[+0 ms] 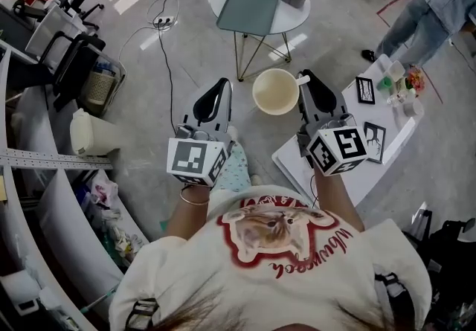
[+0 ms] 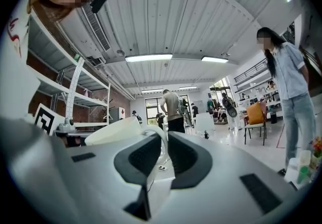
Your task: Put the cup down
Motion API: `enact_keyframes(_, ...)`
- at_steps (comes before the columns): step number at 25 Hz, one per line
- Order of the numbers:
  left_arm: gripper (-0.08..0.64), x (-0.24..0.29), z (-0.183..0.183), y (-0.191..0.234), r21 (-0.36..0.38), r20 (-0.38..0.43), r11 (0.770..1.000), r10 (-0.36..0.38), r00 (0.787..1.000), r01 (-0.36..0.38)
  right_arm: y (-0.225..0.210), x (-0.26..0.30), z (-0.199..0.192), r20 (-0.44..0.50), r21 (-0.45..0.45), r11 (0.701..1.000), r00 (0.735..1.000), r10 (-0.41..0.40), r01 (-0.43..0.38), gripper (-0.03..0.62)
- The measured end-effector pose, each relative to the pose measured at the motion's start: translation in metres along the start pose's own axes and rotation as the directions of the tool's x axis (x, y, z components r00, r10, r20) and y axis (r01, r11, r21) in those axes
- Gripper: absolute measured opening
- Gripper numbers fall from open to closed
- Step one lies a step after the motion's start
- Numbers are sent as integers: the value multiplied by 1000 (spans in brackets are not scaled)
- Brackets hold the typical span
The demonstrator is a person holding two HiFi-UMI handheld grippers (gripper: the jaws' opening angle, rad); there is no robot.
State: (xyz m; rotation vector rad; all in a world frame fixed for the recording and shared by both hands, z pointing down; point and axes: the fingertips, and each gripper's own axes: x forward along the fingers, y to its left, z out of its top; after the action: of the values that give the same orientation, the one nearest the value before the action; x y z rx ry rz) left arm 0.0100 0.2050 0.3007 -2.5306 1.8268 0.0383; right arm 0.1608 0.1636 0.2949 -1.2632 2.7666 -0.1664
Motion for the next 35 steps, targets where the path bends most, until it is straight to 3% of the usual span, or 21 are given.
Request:
enact_keyframes(12,14,52,-5,44,-3,17,1000,-15,1000,15,-24,50,2,22,1,1000,999,-31,31,49)
enact_keyframes(35,14,237,-5,207,7,1,990,-139,990,139,-88,273,6,52,26,990,989,-138,137,49)
